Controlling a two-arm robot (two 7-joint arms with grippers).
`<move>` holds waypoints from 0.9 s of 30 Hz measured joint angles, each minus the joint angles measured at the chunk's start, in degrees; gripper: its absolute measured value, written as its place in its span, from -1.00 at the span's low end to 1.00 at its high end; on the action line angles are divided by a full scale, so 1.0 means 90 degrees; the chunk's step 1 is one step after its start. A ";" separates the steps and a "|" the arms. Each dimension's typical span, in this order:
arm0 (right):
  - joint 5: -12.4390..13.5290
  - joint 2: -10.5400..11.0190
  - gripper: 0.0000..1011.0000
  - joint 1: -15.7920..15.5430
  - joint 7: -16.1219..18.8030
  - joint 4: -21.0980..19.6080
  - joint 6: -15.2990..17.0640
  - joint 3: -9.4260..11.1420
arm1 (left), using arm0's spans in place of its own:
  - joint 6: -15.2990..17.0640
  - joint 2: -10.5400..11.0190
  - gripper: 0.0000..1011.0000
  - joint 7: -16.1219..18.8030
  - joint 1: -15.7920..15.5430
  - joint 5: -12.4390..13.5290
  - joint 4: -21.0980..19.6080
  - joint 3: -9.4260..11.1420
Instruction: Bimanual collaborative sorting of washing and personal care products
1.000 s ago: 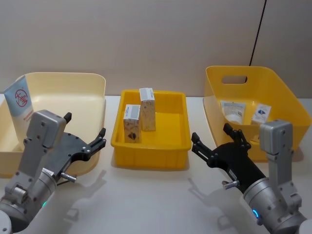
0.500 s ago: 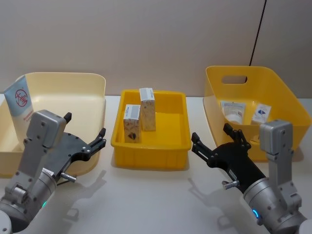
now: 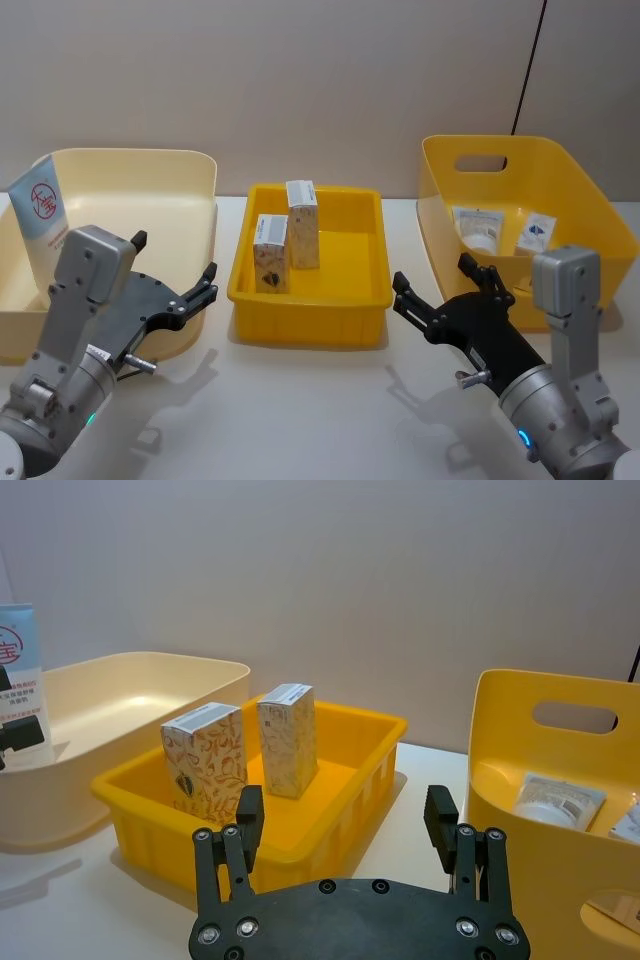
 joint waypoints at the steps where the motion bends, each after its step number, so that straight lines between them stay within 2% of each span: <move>1: 0.0000 0.0000 0.98 0.0000 0.0000 0.0000 0.0000 0.0000 | 0.0000 0.0000 0.98 0.0000 0.0000 0.0000 0.0000 0.0000; 27: 0.0000 0.0000 0.98 0.0000 0.0000 0.0000 0.0000 0.0000 | 0.0000 0.0000 0.98 0.0000 0.0000 0.0000 0.0000 0.0000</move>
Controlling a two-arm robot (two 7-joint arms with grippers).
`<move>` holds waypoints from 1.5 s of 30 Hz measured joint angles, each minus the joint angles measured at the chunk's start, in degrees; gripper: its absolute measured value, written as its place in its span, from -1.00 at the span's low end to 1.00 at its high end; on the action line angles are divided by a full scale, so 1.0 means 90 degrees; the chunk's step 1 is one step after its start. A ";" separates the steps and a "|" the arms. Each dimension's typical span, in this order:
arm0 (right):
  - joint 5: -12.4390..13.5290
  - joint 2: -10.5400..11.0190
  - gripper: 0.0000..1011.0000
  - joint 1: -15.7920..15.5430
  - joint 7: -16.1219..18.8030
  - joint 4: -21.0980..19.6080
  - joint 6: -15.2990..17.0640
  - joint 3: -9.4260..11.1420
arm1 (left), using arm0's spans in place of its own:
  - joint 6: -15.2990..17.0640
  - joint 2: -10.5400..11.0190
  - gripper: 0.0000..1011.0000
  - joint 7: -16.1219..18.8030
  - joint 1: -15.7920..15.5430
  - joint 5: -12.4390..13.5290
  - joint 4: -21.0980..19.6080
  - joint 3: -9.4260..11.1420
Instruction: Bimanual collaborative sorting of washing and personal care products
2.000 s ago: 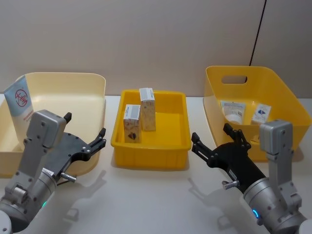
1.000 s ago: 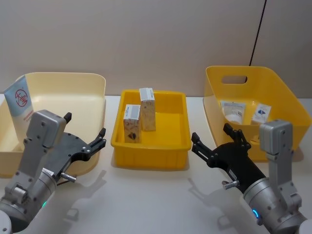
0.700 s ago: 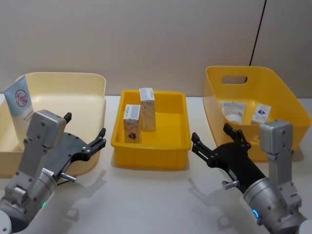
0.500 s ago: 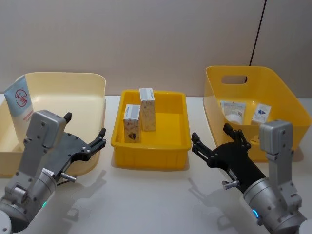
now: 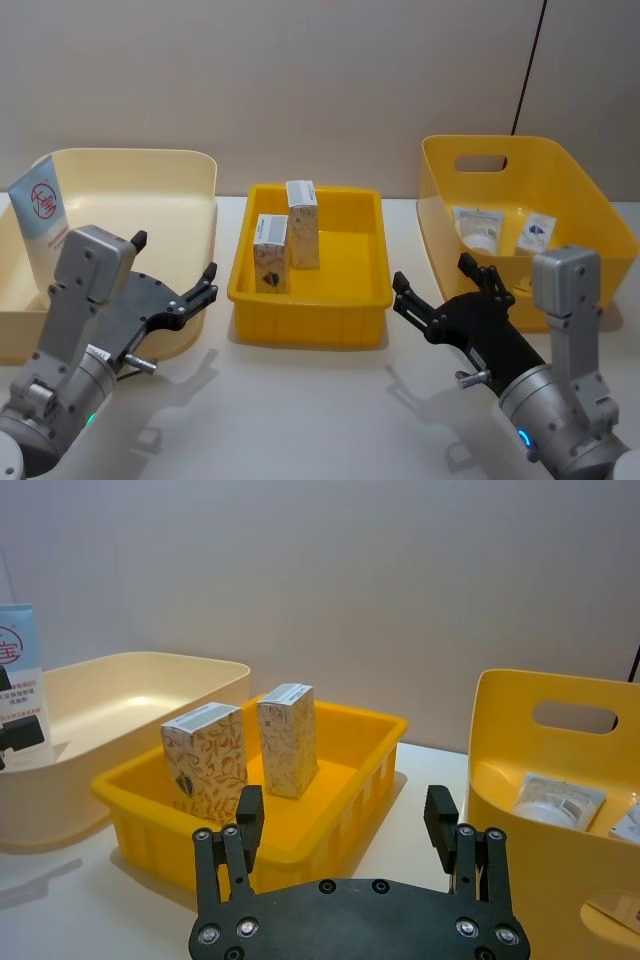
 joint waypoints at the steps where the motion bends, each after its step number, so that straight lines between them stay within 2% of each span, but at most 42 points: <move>1: 0.0000 0.0000 0.98 0.0000 0.0000 0.0000 0.0000 0.0000 | 0.0000 0.0000 0.98 0.0000 0.0000 0.0000 0.0000 0.0000; 45: -0.0001 0.0000 0.98 0.0000 0.0000 0.0000 0.0000 0.0000 | 0.0000 0.0000 0.98 0.0000 0.0000 0.0000 0.0000 0.0000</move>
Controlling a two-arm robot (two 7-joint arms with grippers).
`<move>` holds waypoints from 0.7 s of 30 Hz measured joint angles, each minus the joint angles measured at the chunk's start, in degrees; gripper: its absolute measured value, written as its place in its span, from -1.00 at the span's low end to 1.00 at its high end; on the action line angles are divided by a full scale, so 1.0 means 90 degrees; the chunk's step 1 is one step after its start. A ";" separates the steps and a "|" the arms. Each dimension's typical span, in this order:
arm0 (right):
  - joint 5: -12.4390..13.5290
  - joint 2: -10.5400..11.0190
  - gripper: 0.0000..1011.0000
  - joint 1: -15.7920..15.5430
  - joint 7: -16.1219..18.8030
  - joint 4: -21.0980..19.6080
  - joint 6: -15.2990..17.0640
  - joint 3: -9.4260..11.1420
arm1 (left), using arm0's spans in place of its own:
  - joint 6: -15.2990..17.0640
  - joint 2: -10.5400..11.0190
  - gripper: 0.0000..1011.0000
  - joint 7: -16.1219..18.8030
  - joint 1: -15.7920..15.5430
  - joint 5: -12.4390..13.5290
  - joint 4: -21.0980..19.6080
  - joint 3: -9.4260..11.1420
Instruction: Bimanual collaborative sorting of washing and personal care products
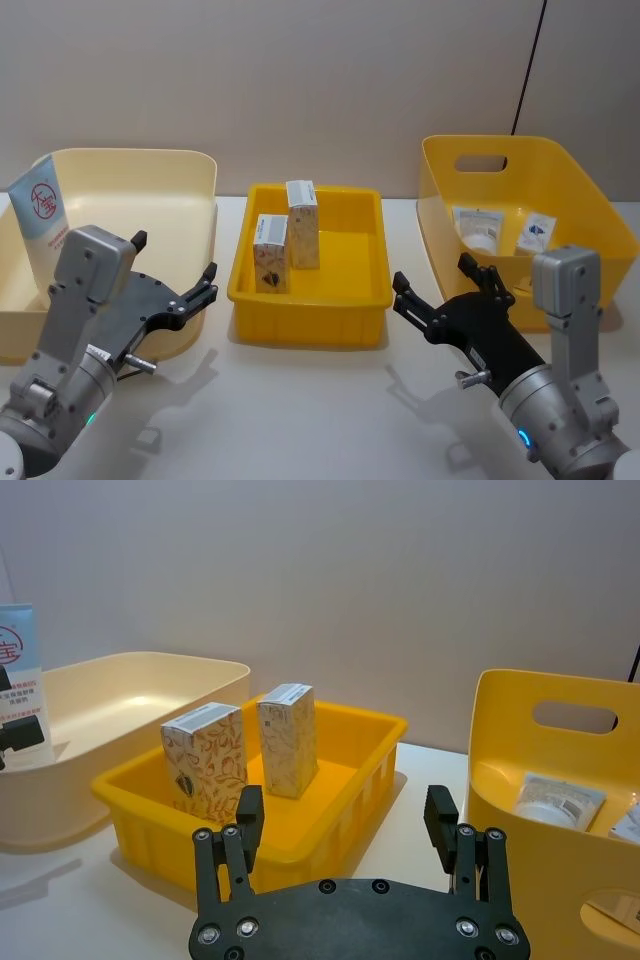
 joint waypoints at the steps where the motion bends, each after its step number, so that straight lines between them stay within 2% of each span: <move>1: 0.0000 0.0000 0.98 0.0000 -0.0001 0.0000 0.0000 0.0000 | 0.0000 0.0000 0.98 0.0000 0.0000 0.0000 0.0000 0.0000; 21: 0.0000 0.0000 0.98 0.0000 0.0000 0.0000 0.0000 0.0000 | 0.0000 0.0000 0.98 0.0000 0.0000 0.0000 0.0000 0.0000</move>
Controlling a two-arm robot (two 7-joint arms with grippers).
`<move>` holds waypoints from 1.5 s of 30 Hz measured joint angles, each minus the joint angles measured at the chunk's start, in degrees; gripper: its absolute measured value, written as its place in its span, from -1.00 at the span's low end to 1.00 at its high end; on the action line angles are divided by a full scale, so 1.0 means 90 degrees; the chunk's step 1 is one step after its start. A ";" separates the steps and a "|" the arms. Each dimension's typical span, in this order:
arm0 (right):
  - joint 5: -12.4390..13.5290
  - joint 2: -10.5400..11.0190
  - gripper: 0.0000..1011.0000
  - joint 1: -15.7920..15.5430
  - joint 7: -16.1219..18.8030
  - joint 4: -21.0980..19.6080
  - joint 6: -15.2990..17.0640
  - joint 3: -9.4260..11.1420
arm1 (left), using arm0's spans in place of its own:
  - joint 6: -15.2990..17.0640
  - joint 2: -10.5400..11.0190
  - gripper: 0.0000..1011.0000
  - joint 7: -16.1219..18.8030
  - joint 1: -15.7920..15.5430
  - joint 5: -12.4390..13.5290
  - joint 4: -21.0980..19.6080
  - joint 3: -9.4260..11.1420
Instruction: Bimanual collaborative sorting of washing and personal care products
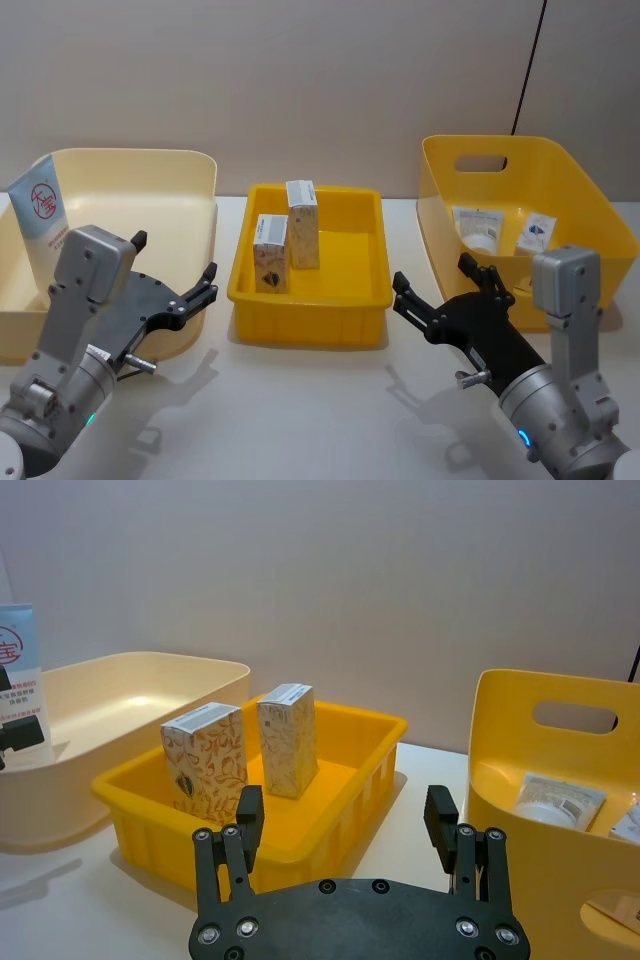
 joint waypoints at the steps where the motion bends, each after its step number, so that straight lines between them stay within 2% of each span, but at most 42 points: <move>1: 0.0000 0.0000 0.98 0.0000 0.0000 0.0000 0.0000 0.0000 | 0.0000 0.0000 0.98 0.0000 0.0000 0.0000 0.0000 0.0000; 45: 0.0000 0.0000 0.98 0.0000 0.0000 0.0000 0.0000 0.0000 | 0.0000 0.0000 0.98 0.0000 0.0000 0.0000 0.0000 0.0000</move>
